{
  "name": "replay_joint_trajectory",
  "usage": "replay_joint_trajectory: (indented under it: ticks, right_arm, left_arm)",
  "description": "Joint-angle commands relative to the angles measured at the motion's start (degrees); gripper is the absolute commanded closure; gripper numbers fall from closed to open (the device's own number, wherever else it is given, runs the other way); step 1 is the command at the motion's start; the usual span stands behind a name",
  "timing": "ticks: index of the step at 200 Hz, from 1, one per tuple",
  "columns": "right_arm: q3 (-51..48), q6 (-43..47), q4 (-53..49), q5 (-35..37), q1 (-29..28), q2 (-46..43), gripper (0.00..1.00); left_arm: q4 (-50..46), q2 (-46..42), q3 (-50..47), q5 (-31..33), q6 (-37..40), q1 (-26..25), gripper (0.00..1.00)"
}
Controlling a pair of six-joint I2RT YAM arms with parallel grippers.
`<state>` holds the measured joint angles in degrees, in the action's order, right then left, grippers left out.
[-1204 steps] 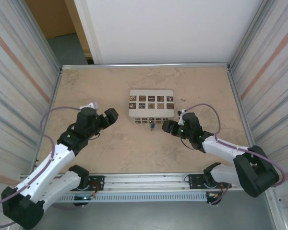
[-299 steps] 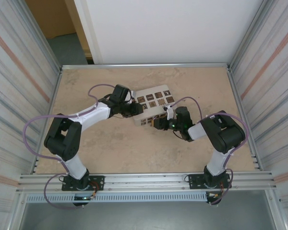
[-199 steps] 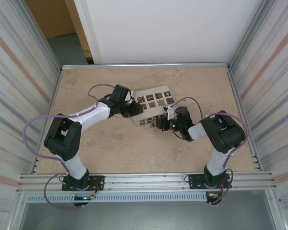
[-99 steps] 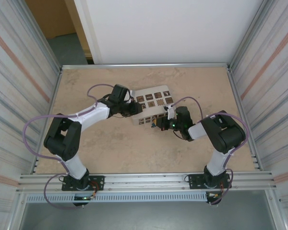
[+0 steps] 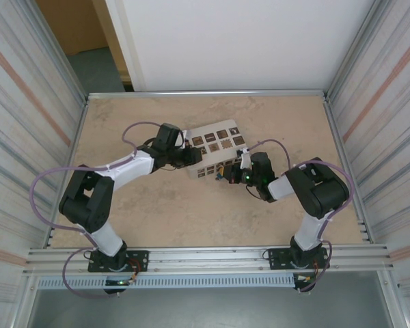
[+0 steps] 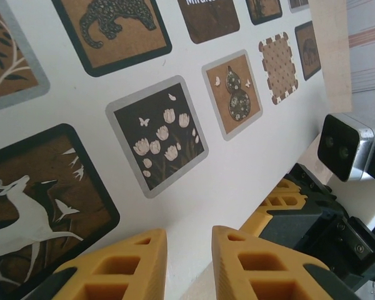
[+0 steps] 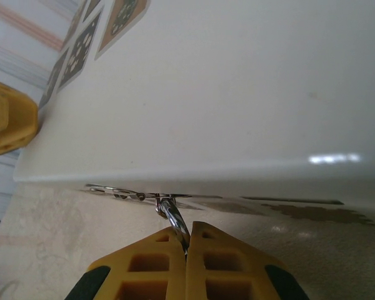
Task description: Unlock a padlock with a key
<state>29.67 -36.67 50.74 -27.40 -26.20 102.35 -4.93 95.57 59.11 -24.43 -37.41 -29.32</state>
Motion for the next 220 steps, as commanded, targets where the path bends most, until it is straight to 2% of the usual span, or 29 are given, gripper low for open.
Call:
replay_joint_trajectory:
  ticks: [1,89,152,220]
  right_arm:
    - [0.9,-5.0,6.1,2.7,0.4,1.6,1.0]
    - [2.2,-10.1,8.9,3.9,0.3,3.0,1.0]
    - [1.5,-15.6,14.6,3.6,2.1,4.1,1.0]
    - [-0.7,-14.8,13.6,4.6,3.7,2.0,1.0]
  left_arm:
    - [-5.7,0.6,-3.4,0.0,-0.4,-0.3,0.75]
    - [-4.5,-0.4,-6.6,0.7,-1.0,0.6,0.75]
    - [-4.4,-0.9,-7.2,1.0,-1.2,0.8,0.75]
    - [-3.9,-2.9,-6.6,-0.1,-2.1,1.0,0.72]
